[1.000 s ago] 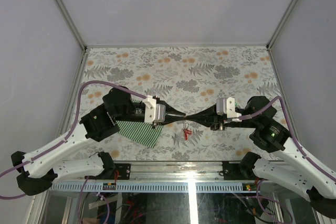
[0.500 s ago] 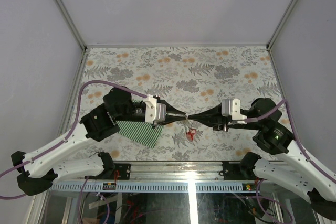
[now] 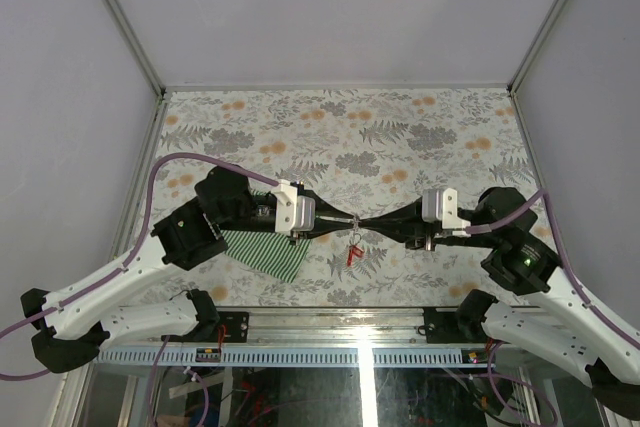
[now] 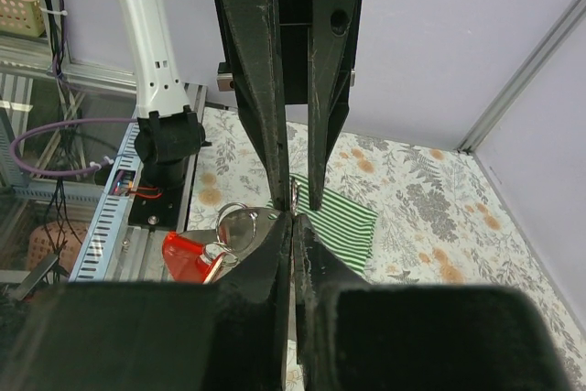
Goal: Put the keys on the keyring
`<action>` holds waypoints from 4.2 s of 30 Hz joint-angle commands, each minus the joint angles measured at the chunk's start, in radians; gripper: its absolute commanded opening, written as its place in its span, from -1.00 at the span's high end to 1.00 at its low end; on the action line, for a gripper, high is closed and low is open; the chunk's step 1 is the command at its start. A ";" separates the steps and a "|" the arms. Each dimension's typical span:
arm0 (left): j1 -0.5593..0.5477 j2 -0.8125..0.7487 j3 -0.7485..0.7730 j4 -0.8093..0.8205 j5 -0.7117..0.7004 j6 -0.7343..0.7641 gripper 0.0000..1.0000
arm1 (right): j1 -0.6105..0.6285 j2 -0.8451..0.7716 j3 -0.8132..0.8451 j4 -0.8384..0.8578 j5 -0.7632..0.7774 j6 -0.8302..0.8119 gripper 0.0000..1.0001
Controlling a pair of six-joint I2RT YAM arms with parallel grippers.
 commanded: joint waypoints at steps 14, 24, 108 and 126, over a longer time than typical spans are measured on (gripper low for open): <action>-0.004 -0.008 0.011 0.050 0.012 -0.015 0.83 | 0.004 0.018 0.032 0.046 -0.002 -0.001 1.00; -0.004 -0.009 -0.007 0.046 -0.046 -0.035 1.00 | 0.004 0.005 0.047 -0.009 0.034 -0.003 0.44; 0.072 -0.137 -0.376 0.195 -0.348 -0.251 1.00 | -0.635 0.326 -0.464 -0.321 0.757 1.096 0.17; 0.072 -0.130 -0.356 0.177 -0.354 -0.232 1.00 | -0.634 0.353 -0.468 -0.305 0.764 1.067 0.52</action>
